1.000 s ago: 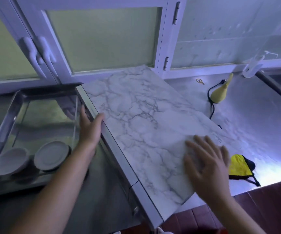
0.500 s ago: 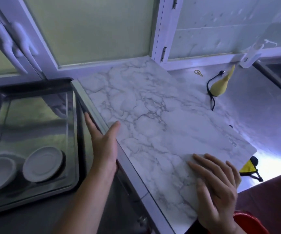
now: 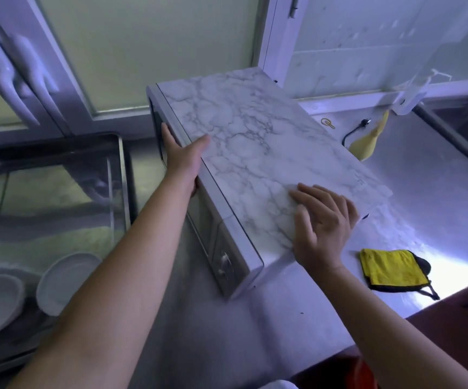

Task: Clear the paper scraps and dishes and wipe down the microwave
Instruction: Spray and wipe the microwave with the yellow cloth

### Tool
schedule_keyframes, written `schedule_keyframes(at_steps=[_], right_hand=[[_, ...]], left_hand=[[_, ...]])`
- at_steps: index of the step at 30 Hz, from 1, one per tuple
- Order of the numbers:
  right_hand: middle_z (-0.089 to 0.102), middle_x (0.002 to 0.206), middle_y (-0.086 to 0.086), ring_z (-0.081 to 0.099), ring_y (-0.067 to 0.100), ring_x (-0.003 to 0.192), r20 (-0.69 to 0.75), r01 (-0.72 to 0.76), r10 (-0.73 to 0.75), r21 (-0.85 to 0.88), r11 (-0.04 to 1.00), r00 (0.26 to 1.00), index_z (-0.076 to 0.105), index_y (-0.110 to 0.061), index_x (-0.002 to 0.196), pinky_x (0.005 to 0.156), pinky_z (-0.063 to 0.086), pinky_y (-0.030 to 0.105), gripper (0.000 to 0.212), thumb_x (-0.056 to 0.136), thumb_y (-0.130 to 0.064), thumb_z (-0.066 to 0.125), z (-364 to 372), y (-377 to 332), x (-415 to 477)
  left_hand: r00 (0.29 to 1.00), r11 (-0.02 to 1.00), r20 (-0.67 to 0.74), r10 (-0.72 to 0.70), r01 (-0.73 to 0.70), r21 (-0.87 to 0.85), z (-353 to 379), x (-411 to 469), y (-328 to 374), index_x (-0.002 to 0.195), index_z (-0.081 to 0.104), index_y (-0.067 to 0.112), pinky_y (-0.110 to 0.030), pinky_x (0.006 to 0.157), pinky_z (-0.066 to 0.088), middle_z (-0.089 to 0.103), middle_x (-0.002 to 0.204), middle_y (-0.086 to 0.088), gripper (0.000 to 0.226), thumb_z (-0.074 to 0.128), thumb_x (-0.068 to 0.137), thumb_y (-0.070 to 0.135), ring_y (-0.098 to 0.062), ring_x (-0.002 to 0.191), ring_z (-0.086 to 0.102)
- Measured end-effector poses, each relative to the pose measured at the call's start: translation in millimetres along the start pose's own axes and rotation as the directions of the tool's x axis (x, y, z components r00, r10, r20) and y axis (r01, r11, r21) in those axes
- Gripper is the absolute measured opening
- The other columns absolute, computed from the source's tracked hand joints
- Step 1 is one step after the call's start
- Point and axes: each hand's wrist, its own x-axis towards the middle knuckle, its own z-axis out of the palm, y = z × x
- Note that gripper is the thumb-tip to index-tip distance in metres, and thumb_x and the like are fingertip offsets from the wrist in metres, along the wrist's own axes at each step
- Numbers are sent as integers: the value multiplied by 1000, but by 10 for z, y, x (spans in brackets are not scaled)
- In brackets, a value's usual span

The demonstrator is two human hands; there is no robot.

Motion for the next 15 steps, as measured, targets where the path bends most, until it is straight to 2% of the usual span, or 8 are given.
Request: schedule_keyframes(at_steps=[6, 10, 15], right_hand=[[74, 107, -11, 61, 13, 112, -23, -79, 77, -72, 994, 997, 80, -25, 91, 106, 33, 49, 38, 81, -35, 45, 364, -164, 164], [74, 105, -12, 61, 14, 110, -41, -101, 97, -101, 990, 994, 80, -27, 90, 105, 33, 50, 38, 80, -37, 44, 535, -312, 191], [71, 108, -12, 59, 17, 110, 8, -74, 75, -141, 987, 997, 79, -29, 93, 105, 30, 50, 40, 80, -41, 43, 536, -318, 187]], left_hand=[[998, 999, 60, -26, 24, 25, -20, 489, 126, 159, -2, 26, -50, 110, 41, 39, 155, -7, 112, 78, 81, 12, -26, 131, 51], [995, 998, 97, -29, 23, 65, -79, 679, 217, 158, 5, 22, -52, 108, 44, 43, 152, -11, 108, 79, 81, 11, -30, 128, 54], [1000, 970, -16, -23, 27, 241, -53, 579, 265, 158, 14, 23, -48, 113, 39, 33, 159, -6, 99, 78, 83, 32, -27, 138, 44]])
